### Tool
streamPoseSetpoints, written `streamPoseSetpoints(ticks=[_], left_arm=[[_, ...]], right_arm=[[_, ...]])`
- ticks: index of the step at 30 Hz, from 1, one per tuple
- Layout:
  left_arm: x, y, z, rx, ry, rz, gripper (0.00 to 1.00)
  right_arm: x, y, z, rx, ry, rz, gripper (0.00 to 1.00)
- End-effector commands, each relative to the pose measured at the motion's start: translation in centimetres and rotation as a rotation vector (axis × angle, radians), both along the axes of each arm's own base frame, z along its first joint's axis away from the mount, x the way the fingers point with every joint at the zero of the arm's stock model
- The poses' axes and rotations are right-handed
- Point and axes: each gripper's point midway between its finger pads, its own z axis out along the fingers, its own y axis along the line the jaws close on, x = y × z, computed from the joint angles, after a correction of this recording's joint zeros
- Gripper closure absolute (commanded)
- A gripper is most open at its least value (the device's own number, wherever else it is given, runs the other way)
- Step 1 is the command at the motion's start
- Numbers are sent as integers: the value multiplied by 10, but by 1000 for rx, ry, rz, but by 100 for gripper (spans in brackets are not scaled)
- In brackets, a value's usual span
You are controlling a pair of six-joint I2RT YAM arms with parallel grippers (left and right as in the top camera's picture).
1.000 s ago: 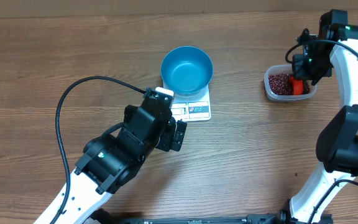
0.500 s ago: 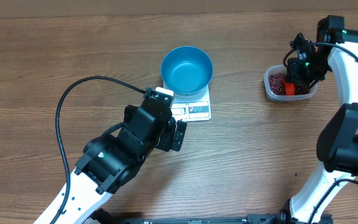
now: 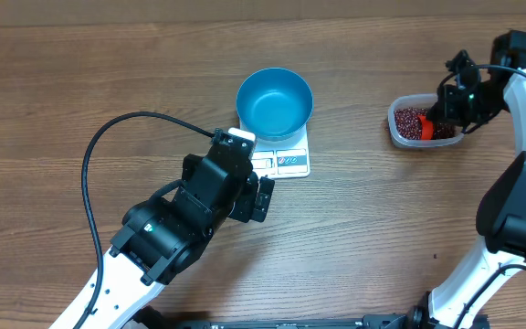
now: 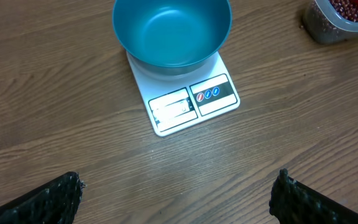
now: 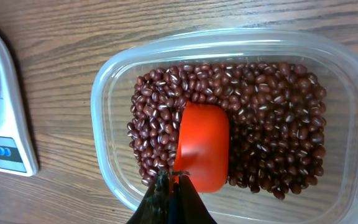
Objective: Scoop item into bowl and weigh 150g on scale
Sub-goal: 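Drag the red scoop through the beans with the right gripper to fill it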
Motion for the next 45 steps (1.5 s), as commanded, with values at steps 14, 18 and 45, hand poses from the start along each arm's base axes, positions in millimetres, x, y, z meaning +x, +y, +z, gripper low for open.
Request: streamPoseSetpoints(ticks=[14,18,45], left_arm=[[0,-1,-1,10,-1,-17,0],[0,-1,-1,10,-1,-17,0],[0,-1,-1,10,-1,-17,0]], right_arm=[[-6,12,-36,110,14,-23,96],[-4,12,-37,113,10,-35,96],[1,-1,-18,292,-92,-77,96]])
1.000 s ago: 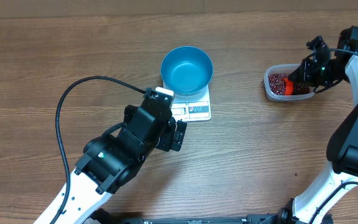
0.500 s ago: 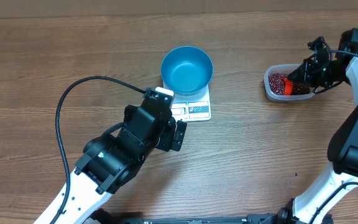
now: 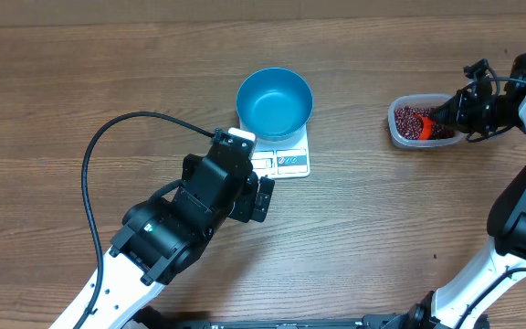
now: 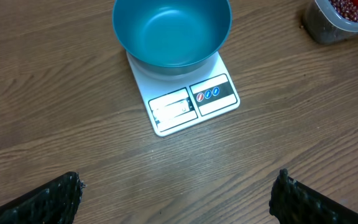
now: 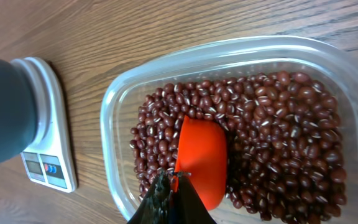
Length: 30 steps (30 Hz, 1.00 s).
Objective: Scoop item into bowl and weigh 150g on scale
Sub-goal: 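Drag the red scoop through the beans with the right gripper to fill it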
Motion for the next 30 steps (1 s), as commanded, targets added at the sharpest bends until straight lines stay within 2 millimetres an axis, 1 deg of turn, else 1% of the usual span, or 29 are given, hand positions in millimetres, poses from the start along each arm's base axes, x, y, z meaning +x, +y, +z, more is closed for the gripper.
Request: streamPoseSetpoints(ticks=[1,4,9,21,25,30], left_arm=[[0,-1,-1,10,-1,-17,0],[0,-1,-1,10,-1,-17,0],[0,-1,-1,10,-1,-17,1],[0,-1,-1,10,-1,-16,0],[0,-1,-1,10,-1,-17,0],[0,-1,-1,10,-1,-17,0]], right_arm=[[-3,7,-6,73,-7,21,96],[-3,5,-6,74,-9,18,96],[-1,11,1,128,-52,37,96],[2,9,2,126,-64,33,96],[4,8,9,171,-96,25,96],[7,0,16,212,-134,4,96]])
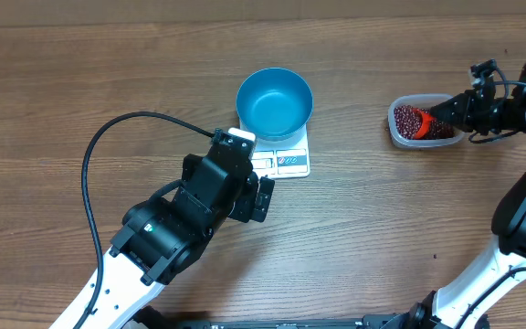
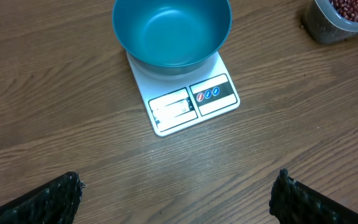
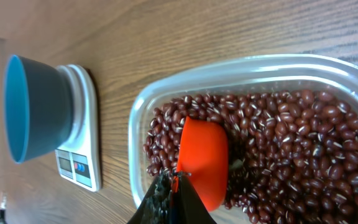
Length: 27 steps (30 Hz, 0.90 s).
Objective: Scoop item into bowl and weigh 150g on scale
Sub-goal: 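Drag the red scoop through the beans with the right gripper to fill it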
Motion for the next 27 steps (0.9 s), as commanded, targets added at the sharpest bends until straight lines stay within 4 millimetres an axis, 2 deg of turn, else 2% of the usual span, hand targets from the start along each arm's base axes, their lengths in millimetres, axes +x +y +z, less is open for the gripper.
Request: streamPoseSetpoints(ticks=[1,14,27], left_arm=[[0,-1,-1,10,-1,-17,1],[0,-1,-1,10,-1,-17,0],[0,-1,-1,10,-1,-17,0]], right_arm=[[1,-1,5,84,-32,-10,96],[-5,-22,10,122,-38,-65,96],[-5,-14,28,245,-82,-64,96]])
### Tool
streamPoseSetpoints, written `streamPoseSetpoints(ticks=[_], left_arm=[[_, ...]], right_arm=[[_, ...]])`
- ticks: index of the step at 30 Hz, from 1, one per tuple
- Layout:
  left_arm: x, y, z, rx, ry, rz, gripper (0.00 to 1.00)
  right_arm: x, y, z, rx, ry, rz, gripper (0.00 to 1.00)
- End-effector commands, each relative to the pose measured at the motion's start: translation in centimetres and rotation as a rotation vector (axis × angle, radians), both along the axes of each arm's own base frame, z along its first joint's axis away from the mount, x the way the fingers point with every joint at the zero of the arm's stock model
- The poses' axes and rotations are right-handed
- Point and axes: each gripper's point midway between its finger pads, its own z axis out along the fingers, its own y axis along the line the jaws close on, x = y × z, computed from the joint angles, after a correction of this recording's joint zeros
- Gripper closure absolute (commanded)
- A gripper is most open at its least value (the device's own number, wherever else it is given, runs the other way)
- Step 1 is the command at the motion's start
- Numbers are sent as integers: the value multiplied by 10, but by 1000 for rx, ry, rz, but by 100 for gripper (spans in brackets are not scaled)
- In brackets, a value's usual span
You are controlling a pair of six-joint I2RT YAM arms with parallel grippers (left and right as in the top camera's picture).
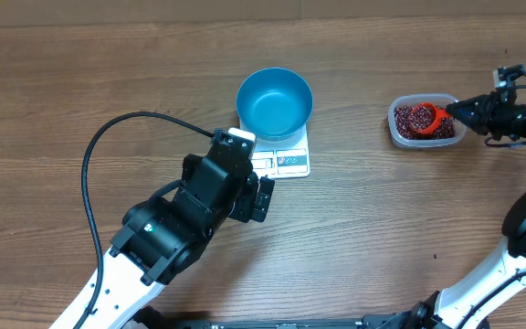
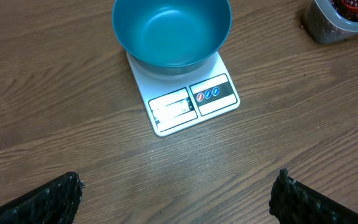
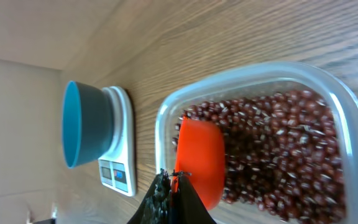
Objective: Scoop item into bowl and weigh 150g on scale
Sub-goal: 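Drag the red scoop through the beans with the right gripper to fill it, then lift the filled scoop and carry it left over the blue bowl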
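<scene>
A blue bowl (image 1: 275,101) stands empty on the white scale (image 1: 286,161) at the table's middle; both also show in the left wrist view as bowl (image 2: 171,31) and scale (image 2: 191,98). At the right, a clear tub (image 1: 422,122) holds red beans (image 3: 278,143). My right gripper (image 3: 173,176) is shut on the handle of an orange scoop (image 3: 201,158), whose bowl lies in the tub's beans (image 1: 418,118). My left gripper (image 2: 176,193) hangs open over bare wood, below the scale, with nothing between its fingers.
The left arm's black cable (image 1: 99,151) loops over the table at the left. The right arm (image 1: 519,114) reaches in from the right edge. Bare wooden tabletop (image 1: 382,228) lies between scale and tub.
My right gripper has drawn back to the right and tilted further, with the scoop still in the beans. The left arm, bowl and scale are unchanged.
At every earlier moment my right gripper held the orange scoop in the tub of beans. The wrist sat over the tub first, then stood further right and more tilted each time. The left gripper stayed open below the scale and the bowl stayed empty.
</scene>
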Motion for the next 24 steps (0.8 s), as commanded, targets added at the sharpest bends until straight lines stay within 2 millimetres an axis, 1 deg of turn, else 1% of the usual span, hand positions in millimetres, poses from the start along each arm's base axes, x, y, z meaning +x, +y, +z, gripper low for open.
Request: streamPoseSetpoints(ticks=[1,8,13,18,22,24], left_arm=[[0,-1,-1,10,-1,-17,1],[0,-1,-1,10,-1,-17,0],[0,-1,-1,10,-1,-17,0],[0,-1,-1,10,-1,-17,1],[0,-1,-1,10,-1,-17,0],[0,-1,-1,10,-1,-17,1]], right_arm=[[2,7,8,90,-39,10,96],[1,11,13,126,-42,12,96],[1,18,24,201,-64,17,96],[1,30,37,280,-84,36,96],[3,45,46,333,-103,67,96],[4,55,48,343,-104,89,96]])
